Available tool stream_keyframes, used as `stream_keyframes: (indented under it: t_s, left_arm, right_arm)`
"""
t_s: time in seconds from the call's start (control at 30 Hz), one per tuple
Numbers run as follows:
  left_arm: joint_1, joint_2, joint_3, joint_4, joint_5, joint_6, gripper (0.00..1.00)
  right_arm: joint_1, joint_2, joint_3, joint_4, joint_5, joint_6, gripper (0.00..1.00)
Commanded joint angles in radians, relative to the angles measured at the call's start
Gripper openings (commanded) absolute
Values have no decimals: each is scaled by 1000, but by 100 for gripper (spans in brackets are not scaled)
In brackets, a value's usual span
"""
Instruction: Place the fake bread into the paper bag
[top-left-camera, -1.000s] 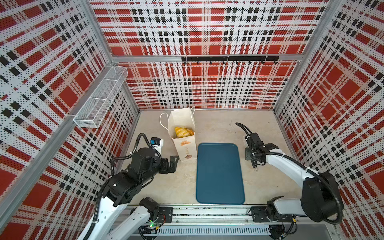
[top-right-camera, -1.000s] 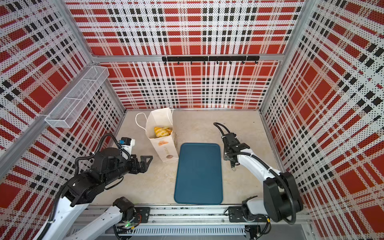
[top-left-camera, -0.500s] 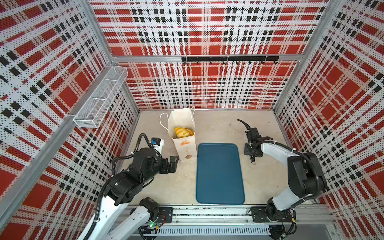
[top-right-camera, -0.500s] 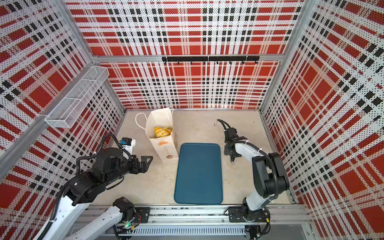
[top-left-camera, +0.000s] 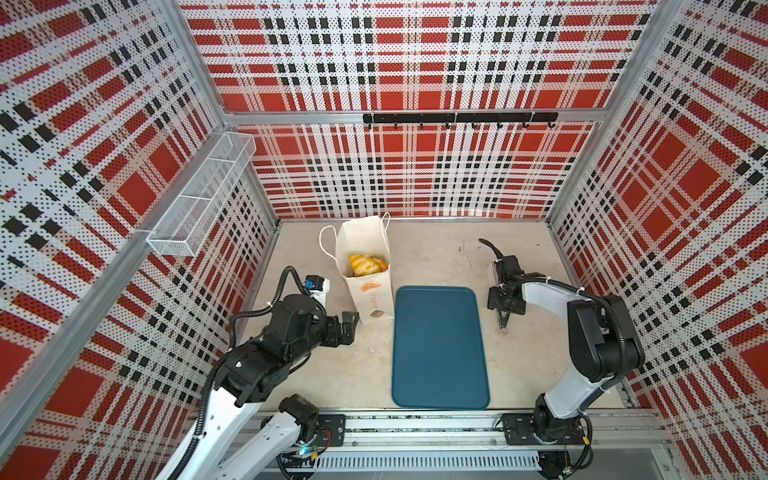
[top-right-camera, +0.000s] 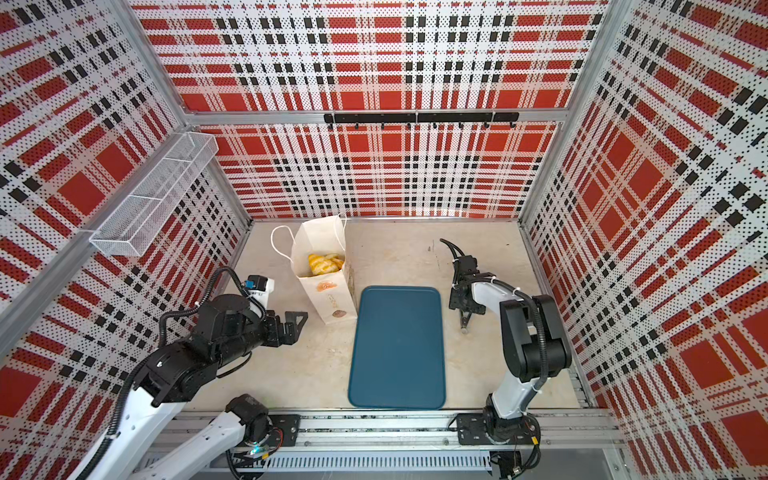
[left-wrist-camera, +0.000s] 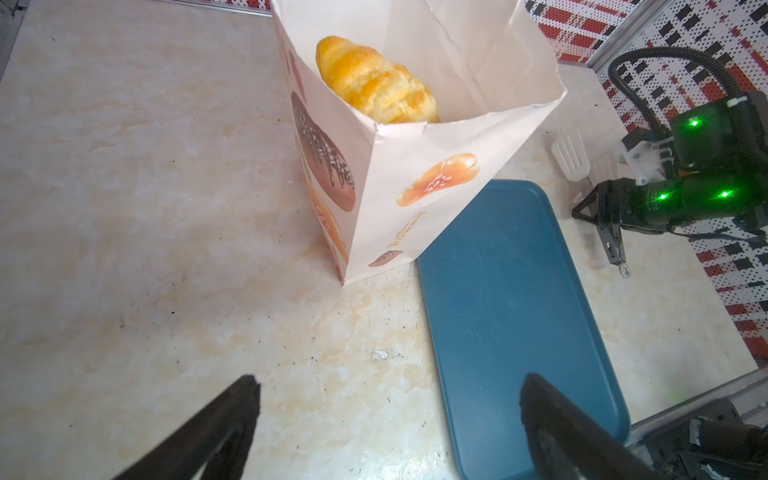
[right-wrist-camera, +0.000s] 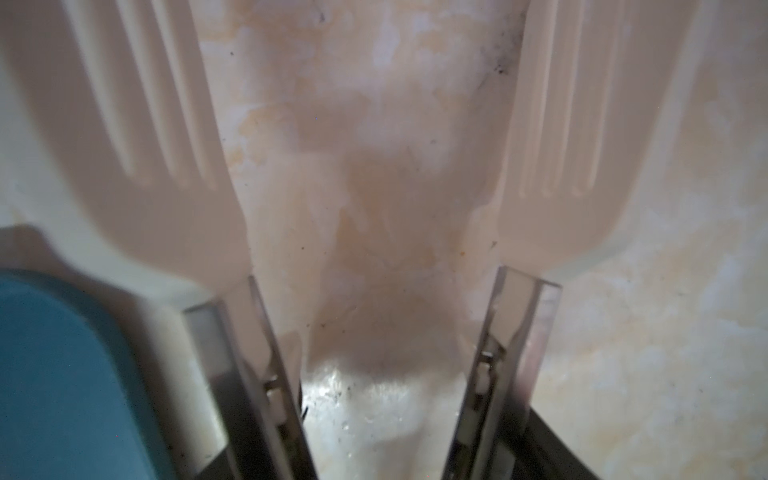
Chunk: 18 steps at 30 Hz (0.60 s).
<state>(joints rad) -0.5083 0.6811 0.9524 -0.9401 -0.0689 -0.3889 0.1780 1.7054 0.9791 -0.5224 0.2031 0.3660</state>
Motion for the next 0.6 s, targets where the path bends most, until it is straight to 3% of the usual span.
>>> stream_keyframes:
  t_s: [0.0, 0.17, 0.3, 0.57]
  left_arm:
    - [13, 4, -18, 32, -19, -1, 99]
    - [24, 5, -32, 42, -26, 4, 99]
    - [34, 9, -39, 47, -31, 4, 100]
    - [59, 4, -77, 95, -146, -10, 99]
  right_arm:
    - [-5, -6, -8, 46, -9, -7, 73]
    - [-5, -5, -8, 45, -9, -7, 81]
    - [-5, -9, -13, 43, -5, -2, 97]
    - [31, -225, -171, 172, -13, -19, 100]
